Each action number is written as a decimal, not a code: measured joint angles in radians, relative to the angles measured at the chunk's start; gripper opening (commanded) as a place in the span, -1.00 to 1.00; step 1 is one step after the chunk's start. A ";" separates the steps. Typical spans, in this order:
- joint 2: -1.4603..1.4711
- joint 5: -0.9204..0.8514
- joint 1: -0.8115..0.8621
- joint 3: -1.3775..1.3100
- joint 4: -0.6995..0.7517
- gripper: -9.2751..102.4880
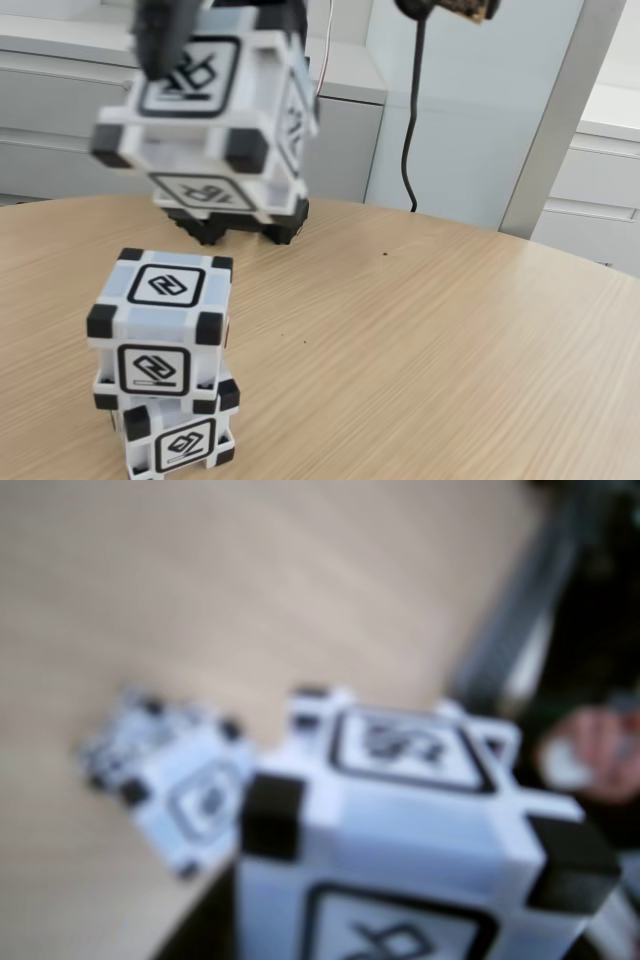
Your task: Stack cubes from left to right.
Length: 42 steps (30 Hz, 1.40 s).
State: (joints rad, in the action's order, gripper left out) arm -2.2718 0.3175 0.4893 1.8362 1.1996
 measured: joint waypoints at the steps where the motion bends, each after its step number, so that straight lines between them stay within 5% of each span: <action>1: 0.000 0.000 0.008 0.000 0.000 -0.66; 15: 0.000 -0.034 0.020 0.000 0.014 -0.67; 26: 0.044 -0.046 0.021 -0.031 0.236 -0.66; 42: 0.272 -0.069 0.021 -0.258 0.333 -0.67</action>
State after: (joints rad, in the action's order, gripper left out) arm -2.0003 0.2485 0.5108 1.5785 1.5324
